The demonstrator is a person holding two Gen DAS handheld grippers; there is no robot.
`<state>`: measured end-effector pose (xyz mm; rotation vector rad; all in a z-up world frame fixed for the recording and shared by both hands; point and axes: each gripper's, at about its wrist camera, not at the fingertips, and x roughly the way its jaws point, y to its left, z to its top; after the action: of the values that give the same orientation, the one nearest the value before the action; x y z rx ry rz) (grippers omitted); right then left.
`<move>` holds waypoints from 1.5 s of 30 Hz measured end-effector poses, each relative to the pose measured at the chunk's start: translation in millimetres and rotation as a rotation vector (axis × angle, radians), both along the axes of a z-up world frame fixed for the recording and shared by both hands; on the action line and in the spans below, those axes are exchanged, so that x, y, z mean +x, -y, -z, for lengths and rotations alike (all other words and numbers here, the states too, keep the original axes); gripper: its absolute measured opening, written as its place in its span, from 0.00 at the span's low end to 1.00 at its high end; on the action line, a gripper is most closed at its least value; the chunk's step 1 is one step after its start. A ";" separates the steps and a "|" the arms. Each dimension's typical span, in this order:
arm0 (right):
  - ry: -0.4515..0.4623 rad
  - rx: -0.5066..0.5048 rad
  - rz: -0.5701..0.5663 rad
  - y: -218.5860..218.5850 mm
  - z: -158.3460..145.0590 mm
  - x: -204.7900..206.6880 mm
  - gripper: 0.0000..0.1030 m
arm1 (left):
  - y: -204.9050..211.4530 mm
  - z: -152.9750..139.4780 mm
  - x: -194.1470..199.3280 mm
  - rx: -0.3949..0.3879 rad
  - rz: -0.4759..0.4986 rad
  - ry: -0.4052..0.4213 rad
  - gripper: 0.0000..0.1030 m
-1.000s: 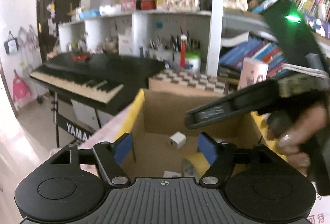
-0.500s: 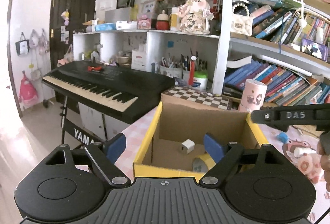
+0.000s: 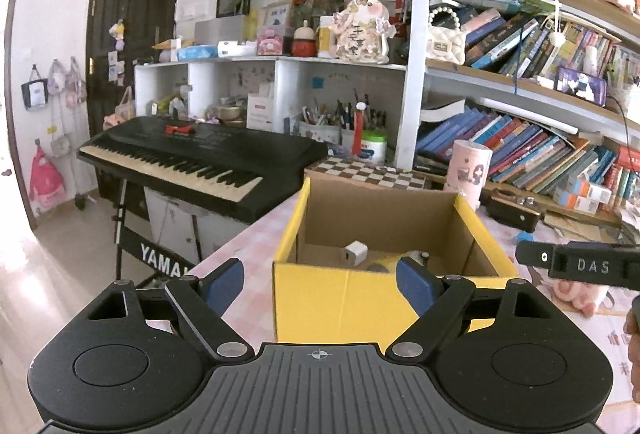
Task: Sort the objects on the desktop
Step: 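Withdraw both grippers from the box back over the table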
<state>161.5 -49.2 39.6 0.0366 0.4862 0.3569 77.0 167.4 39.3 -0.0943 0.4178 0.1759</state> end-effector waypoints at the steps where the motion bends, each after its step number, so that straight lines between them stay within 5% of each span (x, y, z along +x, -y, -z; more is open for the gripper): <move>1: -0.001 -0.004 0.004 -0.8 1.8 -6.8 0.69 | 0.4 1.1 -4.5 0.002 -0.002 -0.001 0.83; 20: 0.003 -0.101 -0.042 -14.9 26.9 -111.0 0.69 | 11.1 19.8 -72.8 0.003 -0.008 -0.048 0.86; 45: -0.127 -0.136 -0.006 -10.2 51.6 -165.4 0.77 | 29.7 40.1 -98.6 0.017 0.101 -0.139 0.90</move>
<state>-4.0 -39.0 -12.0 -0.0749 0.6353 0.3281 -21.6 137.7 -0.8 -0.0439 0.5586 0.0866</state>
